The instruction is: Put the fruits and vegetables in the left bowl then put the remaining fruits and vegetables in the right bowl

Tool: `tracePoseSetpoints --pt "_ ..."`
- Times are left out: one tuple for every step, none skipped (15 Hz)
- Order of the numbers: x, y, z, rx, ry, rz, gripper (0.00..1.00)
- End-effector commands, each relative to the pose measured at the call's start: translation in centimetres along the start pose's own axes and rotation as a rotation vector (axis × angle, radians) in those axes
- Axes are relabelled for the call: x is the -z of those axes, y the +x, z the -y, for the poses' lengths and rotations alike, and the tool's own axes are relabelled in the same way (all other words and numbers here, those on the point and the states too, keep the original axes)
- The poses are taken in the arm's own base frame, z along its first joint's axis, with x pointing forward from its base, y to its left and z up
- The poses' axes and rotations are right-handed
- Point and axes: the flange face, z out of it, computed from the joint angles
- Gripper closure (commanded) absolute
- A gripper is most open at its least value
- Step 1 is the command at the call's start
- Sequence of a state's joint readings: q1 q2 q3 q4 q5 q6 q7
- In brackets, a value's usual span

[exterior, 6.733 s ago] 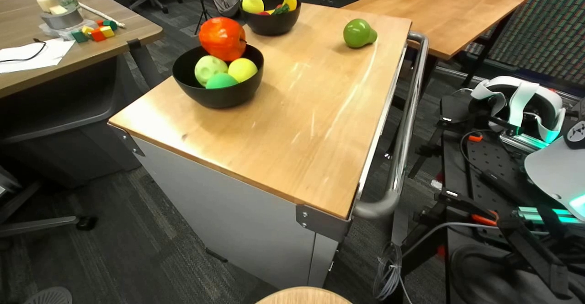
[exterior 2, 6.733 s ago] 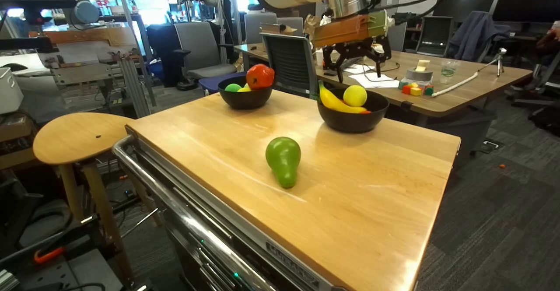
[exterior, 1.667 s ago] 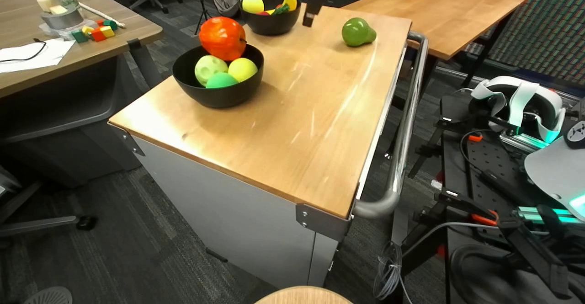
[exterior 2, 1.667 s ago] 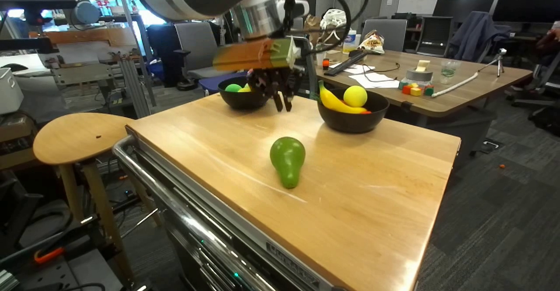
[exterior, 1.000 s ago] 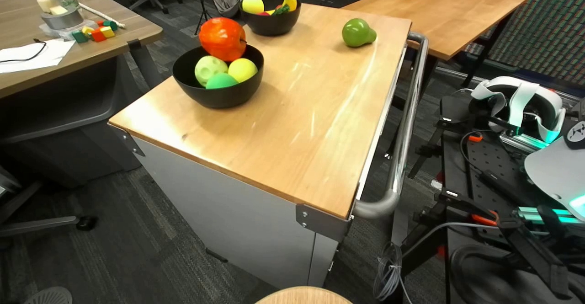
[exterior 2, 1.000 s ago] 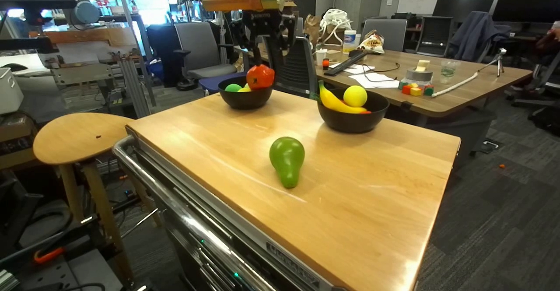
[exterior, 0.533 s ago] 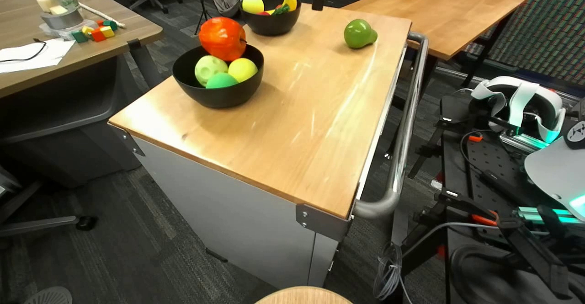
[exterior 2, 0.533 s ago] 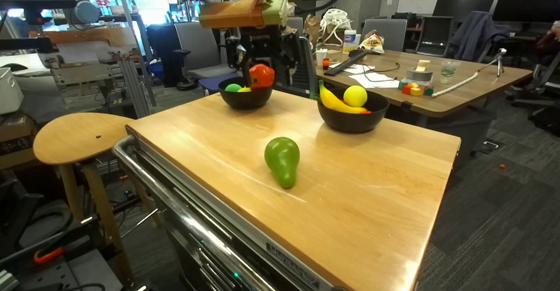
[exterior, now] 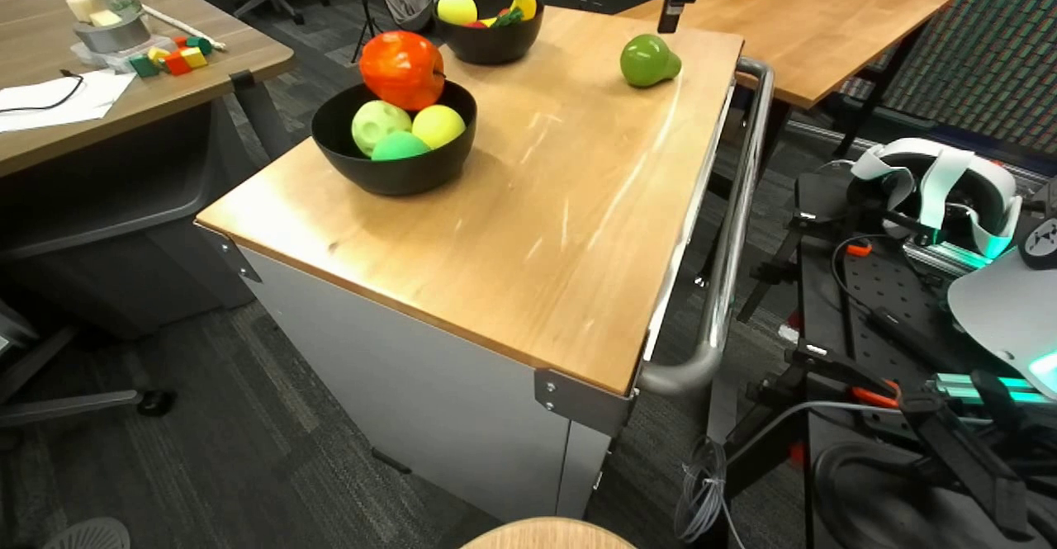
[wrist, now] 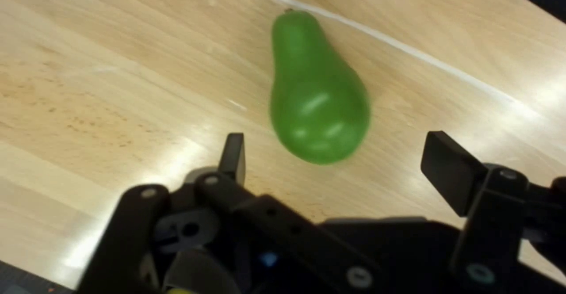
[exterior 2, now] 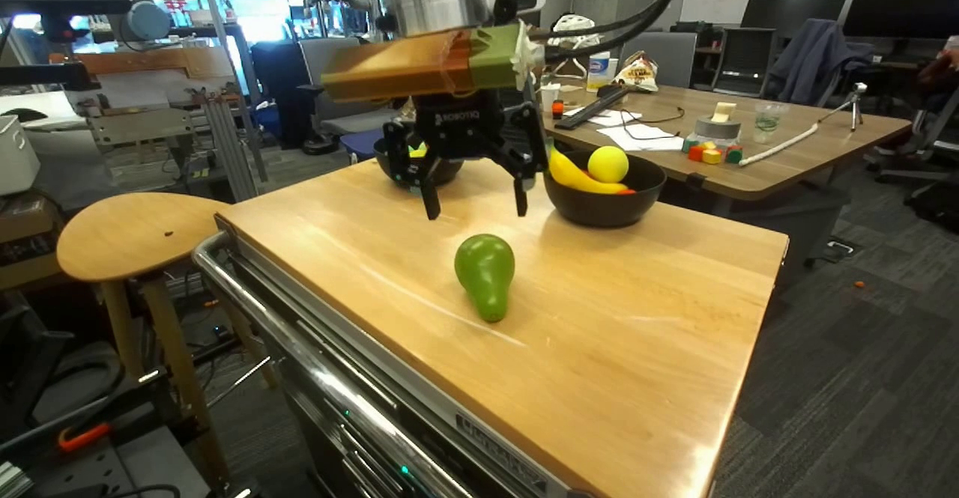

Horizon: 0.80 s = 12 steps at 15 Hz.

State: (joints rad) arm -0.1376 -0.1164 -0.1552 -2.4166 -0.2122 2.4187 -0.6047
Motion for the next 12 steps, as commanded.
tracePoseSetpoints --pt "-1.4 -2.6 -0.6 0.038 -0.118 -0.048 0.0" --pt "-2.4 -3.1 -0.8 0.038 -0.122 -0.049 0.0" --pt "-3.3 -3.5 -0.7 0.046 -0.123 -0.057 0.0" --pt "-4.3 -3.7 -0.5 0.047 -0.107 -0.052 0.0" --pt "-5.2 -3.7 -0.2 0.04 -0.094 -0.058 0.0" --pt "-5.9 -3.6 0.1 0.036 -0.082 -0.065 0.0" --pt "-6.5 -3.5 0.3 0.029 -0.067 -0.07 0.0" --pt "-6.9 -3.3 0.5 0.015 -0.054 -0.08 0.0" --pt "-7.3 -3.1 0.6 0.004 -0.041 -0.088 0.0" --pt "-7.6 -2.9 0.4 -0.009 -0.037 -0.099 0.0" --pt "-7.8 -2.7 0.3 -0.02 -0.031 -0.11 0.0" --pt "-8.1 -2.6 0.2 -0.029 -0.027 -0.119 0.25"
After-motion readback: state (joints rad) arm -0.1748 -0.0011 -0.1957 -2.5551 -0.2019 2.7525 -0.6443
